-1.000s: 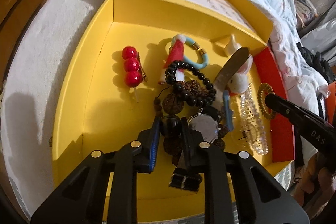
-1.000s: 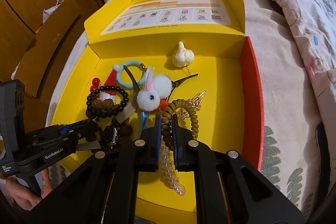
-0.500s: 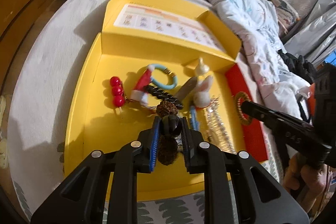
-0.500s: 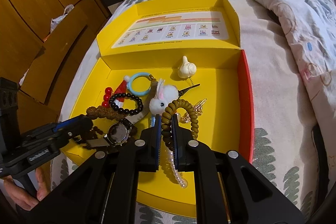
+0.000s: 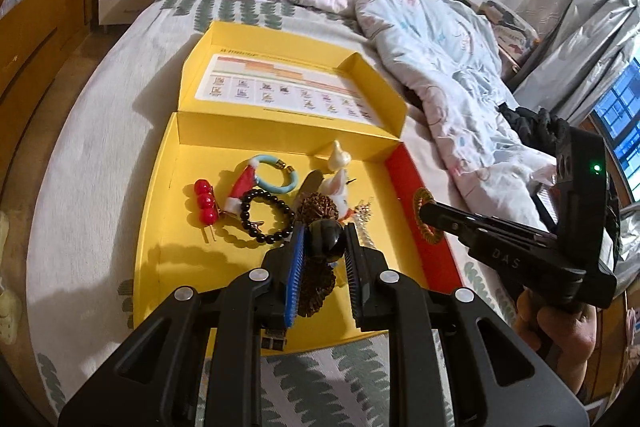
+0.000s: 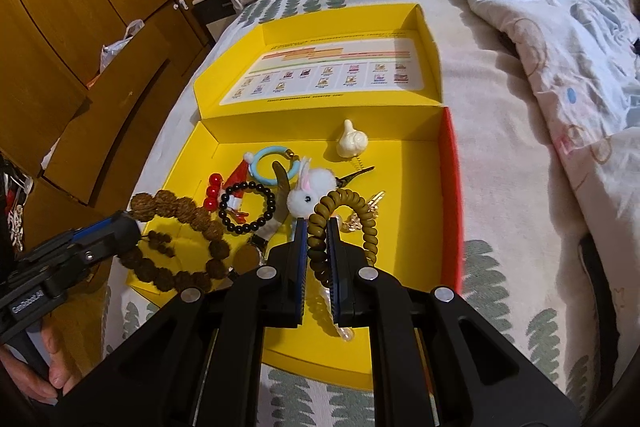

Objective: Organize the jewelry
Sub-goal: 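Lift both held items out of the box and release them on the bedsheet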

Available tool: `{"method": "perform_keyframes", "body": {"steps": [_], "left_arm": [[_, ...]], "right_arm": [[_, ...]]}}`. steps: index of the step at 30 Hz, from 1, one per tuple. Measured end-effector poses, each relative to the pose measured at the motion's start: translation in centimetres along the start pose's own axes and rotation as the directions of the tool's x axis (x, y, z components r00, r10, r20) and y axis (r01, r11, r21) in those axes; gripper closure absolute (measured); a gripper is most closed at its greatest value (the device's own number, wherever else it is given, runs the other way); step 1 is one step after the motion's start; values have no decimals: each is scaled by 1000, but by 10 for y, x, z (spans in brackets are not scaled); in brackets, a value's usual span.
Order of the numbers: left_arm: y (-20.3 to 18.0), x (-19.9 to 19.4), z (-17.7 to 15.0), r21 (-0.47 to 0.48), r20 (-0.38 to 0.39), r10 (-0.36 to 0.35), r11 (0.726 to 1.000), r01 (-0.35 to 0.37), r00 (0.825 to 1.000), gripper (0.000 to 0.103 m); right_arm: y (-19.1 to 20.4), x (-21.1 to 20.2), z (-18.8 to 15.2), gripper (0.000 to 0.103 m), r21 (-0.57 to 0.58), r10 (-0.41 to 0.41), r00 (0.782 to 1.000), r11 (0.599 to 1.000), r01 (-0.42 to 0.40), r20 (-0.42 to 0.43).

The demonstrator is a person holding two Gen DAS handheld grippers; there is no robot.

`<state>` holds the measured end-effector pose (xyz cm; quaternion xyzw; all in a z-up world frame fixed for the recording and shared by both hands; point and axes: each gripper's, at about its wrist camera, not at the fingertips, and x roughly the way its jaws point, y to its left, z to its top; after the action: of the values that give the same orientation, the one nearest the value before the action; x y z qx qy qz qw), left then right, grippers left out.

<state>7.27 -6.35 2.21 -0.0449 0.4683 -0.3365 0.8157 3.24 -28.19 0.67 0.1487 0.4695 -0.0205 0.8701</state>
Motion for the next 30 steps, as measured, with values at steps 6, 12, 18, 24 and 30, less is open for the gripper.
{"method": "perform_keyframes", "body": {"steps": [6, 12, 18, 24, 30], "left_arm": [[-4, -19, -13, 13, 17, -9, 1000, 9, 1000, 83], [-9, -41, -39, 41, 13, -22, 999, 21, 1000, 83], [-21, -55, -73, 81, -28, -63, 995, 65, 998, 83], [-13, -51, -110, 76, -103, -72, 994, 80, 992, 83], [32, -21, -137, 8, -188, 34, 999, -33, 982, 83]], "right_arm": [[-10, -22, -11, 93, 16, -40, 999, 999, 39, 15], [-32, -51, -38, 93, 39, -104, 994, 994, 103, 23], [-63, -69, -80, 93, 103, -189, 982, 977, 189, -14], [-92, -64, -97, 93, 176, -277, 958, 942, 286, -72], [-116, -28, -109, 93, 191, -344, 919, 906, 379, -190]]}}
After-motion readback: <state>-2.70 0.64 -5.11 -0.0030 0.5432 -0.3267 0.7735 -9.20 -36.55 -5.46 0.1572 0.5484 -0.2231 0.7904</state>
